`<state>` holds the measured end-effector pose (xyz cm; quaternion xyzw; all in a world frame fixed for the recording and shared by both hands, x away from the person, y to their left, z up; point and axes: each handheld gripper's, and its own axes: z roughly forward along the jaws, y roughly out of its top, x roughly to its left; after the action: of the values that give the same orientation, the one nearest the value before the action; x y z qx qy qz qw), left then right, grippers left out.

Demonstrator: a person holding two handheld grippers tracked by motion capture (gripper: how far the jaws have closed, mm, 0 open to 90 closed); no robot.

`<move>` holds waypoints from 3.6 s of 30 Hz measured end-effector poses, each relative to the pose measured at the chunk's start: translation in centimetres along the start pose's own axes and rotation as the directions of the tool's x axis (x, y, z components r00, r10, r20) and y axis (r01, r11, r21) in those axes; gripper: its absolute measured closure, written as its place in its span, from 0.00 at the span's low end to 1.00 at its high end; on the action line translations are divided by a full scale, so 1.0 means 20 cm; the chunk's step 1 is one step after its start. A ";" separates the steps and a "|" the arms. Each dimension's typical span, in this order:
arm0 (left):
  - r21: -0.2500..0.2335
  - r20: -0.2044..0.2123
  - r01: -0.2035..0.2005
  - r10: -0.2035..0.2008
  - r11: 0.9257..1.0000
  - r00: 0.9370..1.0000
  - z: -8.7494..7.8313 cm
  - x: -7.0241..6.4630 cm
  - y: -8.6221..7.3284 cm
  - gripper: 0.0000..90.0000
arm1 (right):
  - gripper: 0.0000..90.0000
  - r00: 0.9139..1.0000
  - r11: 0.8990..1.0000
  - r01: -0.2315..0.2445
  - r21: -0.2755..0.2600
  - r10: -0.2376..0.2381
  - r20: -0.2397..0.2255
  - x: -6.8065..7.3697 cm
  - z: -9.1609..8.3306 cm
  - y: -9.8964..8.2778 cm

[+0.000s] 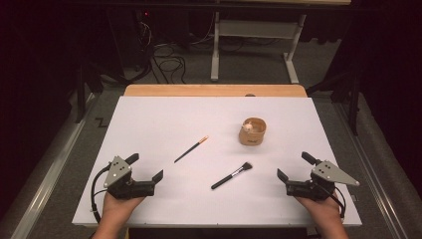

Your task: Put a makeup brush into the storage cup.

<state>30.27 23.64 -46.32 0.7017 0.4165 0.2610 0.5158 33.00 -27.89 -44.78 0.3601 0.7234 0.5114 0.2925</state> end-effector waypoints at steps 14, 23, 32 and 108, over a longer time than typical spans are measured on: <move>0.107 -0.012 0.002 -0.001 0.994 1.000 0.06 0.00 -0.03 0.01 | 0.00 1.000 1.000 0.001 0.006 -0.001 -0.006 0.01 0.01 -0.01; 0.142 -0.014 -0.019 0.021 0.990 1.000 0.08 -0.01 -0.03 0.01 | 0.00 1.000 1.000 0.011 0.005 -0.011 -0.006 0.01 0.01 -0.01; 0.160 -0.011 -0.022 0.024 0.987 1.000 0.09 -0.01 -0.02 0.02 | 0.00 0.999 0.999 -0.039 0.025 0.039 -0.022 -0.01 0.02 0.04; 0.707 0.031 0.005 -0.038 0.707 0.999 0.19 0.02 0.11 0.02 | 0.00 0.994 1.000 -0.008 0.022 0.010 -0.111 0.04 0.02 -0.07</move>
<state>34.22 21.79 -45.59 0.8462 0.4814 0.0606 0.2202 32.51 -27.43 -46.25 0.3375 0.7423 0.5242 0.2457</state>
